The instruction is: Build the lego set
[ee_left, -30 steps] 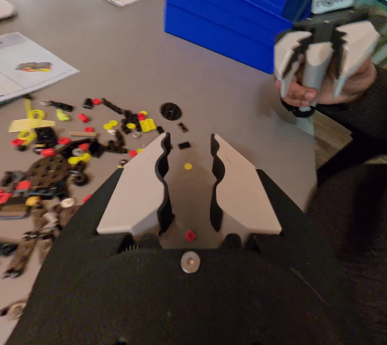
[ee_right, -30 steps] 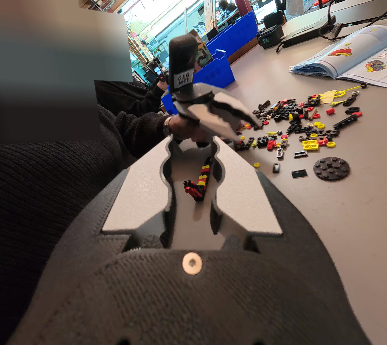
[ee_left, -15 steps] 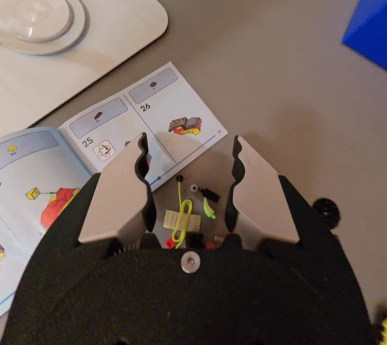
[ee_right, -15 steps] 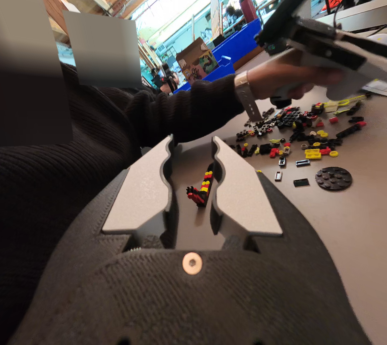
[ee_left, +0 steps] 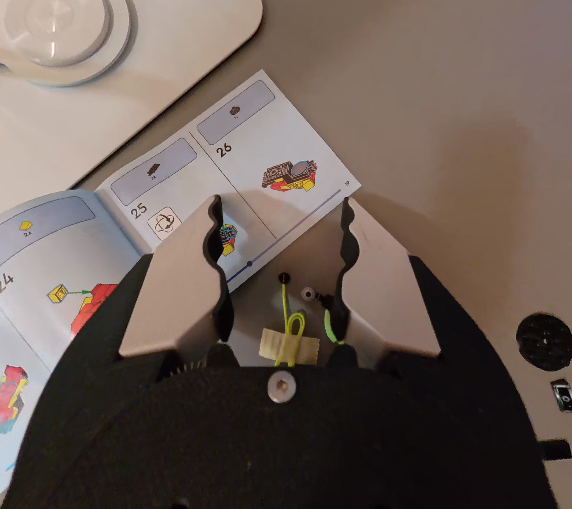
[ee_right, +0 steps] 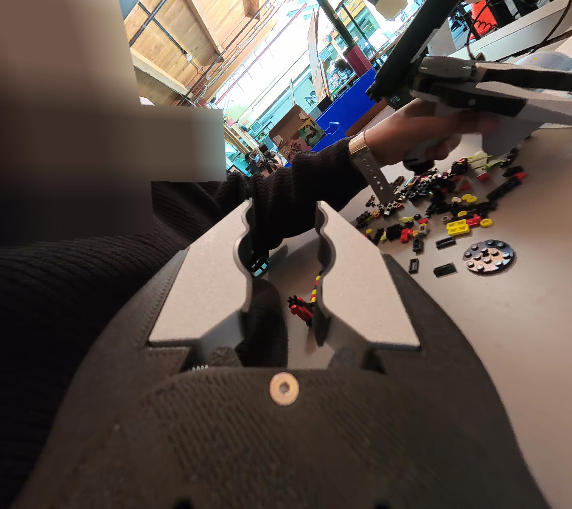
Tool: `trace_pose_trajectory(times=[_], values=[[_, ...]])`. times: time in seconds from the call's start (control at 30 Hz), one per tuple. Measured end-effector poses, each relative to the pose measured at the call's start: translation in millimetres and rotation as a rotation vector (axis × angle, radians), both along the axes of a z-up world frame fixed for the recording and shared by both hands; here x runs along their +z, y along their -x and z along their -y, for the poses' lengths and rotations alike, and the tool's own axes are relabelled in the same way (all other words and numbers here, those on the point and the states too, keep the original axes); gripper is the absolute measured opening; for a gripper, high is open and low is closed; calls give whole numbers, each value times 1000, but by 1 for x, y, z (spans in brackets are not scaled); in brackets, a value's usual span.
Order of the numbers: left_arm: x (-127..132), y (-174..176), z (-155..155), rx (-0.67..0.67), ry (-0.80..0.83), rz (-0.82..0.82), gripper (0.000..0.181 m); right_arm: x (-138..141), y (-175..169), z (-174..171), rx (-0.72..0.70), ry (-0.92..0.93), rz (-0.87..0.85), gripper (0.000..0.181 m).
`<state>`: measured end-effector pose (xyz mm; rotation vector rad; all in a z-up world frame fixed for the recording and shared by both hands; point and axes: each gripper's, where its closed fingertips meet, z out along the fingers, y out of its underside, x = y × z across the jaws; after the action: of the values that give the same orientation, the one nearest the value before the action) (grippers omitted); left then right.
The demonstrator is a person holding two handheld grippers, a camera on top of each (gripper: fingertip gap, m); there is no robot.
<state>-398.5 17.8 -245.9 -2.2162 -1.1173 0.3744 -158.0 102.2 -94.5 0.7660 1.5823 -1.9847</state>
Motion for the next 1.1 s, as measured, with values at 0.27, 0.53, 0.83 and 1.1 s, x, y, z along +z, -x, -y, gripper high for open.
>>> trace_pose_trajectory(times=[0.27,0.53,0.83,1.1], values=[[4,4,-4,32,-74,23,78,-3,2,0,1,-9,9,37],[1,14,3,66,-16,-36,65,-5,4,-1,-1,0,29,37],[1,18,7,84,-17,-67,41,-4,5,-2,-3,7,38,37],[2,17,2,71,-18,-65,0,-4,5,-3,-4,11,40,37]])
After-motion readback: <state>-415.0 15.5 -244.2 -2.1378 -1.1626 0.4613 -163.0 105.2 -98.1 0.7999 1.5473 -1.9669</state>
